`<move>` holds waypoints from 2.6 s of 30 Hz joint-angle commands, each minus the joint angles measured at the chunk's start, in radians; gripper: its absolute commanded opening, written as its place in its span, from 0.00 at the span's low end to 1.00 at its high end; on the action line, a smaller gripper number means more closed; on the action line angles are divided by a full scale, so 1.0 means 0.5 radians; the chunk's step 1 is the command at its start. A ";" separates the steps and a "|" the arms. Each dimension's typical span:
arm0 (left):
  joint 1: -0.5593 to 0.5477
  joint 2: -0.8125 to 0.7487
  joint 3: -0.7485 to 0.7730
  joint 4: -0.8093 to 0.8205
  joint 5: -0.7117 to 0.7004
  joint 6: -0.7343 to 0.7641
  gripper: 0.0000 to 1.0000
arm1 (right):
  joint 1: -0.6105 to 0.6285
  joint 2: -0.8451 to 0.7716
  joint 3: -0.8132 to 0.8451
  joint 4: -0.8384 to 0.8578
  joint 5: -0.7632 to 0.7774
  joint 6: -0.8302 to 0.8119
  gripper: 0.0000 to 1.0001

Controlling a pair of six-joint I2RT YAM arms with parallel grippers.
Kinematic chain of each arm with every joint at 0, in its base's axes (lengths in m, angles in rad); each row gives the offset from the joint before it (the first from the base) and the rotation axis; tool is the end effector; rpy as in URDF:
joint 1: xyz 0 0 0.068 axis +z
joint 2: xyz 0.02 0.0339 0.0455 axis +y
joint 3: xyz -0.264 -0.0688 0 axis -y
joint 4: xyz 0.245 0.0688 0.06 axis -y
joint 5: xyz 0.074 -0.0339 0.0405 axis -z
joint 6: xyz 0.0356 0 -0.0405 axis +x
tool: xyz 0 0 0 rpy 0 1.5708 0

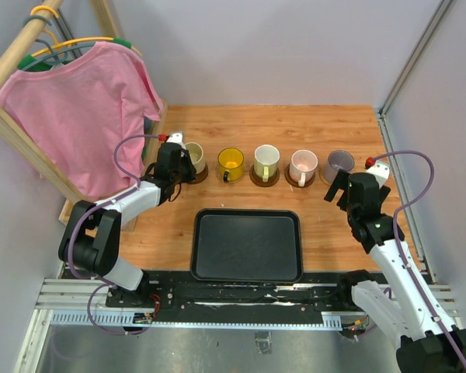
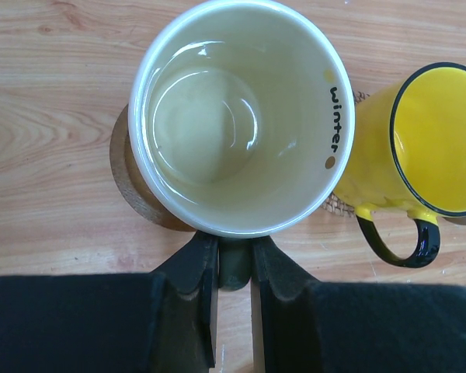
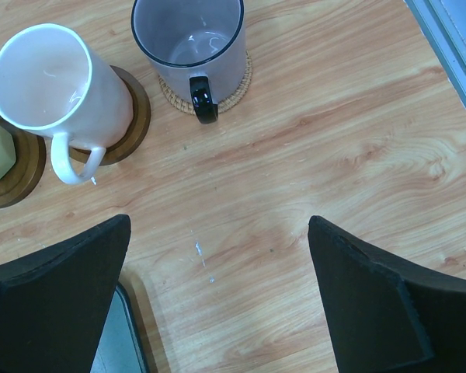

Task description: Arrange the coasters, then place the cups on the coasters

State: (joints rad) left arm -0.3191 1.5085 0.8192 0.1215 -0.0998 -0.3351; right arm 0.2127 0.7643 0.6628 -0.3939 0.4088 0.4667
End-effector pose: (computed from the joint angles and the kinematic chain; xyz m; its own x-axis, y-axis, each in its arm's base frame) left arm 0.3078 -0.0980 0.2086 -0.5587 -0.1601 -0.8138 0.0515 0.9726 -0.2267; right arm 0.1722 0.0227 0.2804 -0.3483 0.3472 -0.8707 0.3414 0.9121 0.2271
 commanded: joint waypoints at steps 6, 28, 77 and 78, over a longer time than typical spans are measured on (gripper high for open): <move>0.014 -0.025 0.061 0.140 -0.014 -0.027 0.01 | -0.024 -0.031 0.028 -0.001 -0.011 -0.015 0.98; 0.038 0.036 0.098 0.054 0.003 0.097 0.01 | -0.025 -0.037 0.010 -0.010 -0.017 0.001 0.98; 0.061 -0.246 0.111 -0.215 -0.046 0.105 0.87 | -0.024 -0.088 -0.017 -0.048 -0.088 0.027 0.98; 0.061 -0.285 0.099 -0.235 -0.055 0.096 0.87 | -0.025 -0.090 -0.015 -0.047 -0.085 0.024 0.98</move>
State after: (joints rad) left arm -0.2955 1.4441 0.8749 0.0444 -0.0967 -0.2882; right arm 0.2127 0.7364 0.6624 -0.3973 0.3653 0.4679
